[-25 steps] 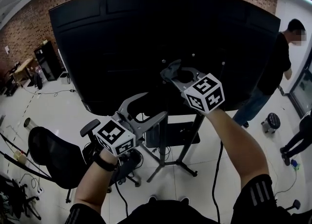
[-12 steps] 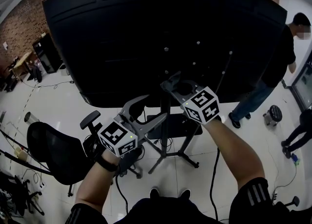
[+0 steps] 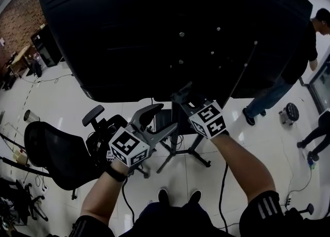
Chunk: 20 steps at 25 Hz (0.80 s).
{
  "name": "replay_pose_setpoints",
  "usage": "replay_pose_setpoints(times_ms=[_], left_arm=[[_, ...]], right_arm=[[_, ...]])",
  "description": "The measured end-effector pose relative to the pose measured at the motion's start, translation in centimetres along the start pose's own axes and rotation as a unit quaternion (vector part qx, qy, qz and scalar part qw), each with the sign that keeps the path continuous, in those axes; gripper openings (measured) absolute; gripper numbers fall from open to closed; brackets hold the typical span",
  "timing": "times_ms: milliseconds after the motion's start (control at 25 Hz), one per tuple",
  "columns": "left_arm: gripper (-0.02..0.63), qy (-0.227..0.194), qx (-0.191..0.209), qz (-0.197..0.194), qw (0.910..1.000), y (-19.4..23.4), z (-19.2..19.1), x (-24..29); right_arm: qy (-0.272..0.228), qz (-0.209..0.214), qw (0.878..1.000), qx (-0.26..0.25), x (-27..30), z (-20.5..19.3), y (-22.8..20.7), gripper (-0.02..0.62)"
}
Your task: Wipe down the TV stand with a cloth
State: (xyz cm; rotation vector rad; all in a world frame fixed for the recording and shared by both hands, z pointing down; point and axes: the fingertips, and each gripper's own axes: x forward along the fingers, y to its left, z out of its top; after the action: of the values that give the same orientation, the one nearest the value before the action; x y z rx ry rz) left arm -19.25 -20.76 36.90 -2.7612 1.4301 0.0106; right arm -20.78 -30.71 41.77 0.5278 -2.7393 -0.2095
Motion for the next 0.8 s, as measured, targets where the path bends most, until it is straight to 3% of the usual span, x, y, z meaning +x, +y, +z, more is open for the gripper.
replay_pose_setpoints(times_ms=[400, 800], left_arm=[[0.313, 0.045, -0.039, 0.008, 0.9982, 1.2, -9.5, 0.4], [0.314, 0.096, -0.085, 0.001, 0.9917, 1.1, -19.4, 1.3]], right_arm=[[0.043, 0.008, 0.999, 0.013, 3.5, -10.2, 2.5, 0.034], [0.098, 0.019, 0.993, 0.065, 6.8, -20.9, 4.7, 0.034]])
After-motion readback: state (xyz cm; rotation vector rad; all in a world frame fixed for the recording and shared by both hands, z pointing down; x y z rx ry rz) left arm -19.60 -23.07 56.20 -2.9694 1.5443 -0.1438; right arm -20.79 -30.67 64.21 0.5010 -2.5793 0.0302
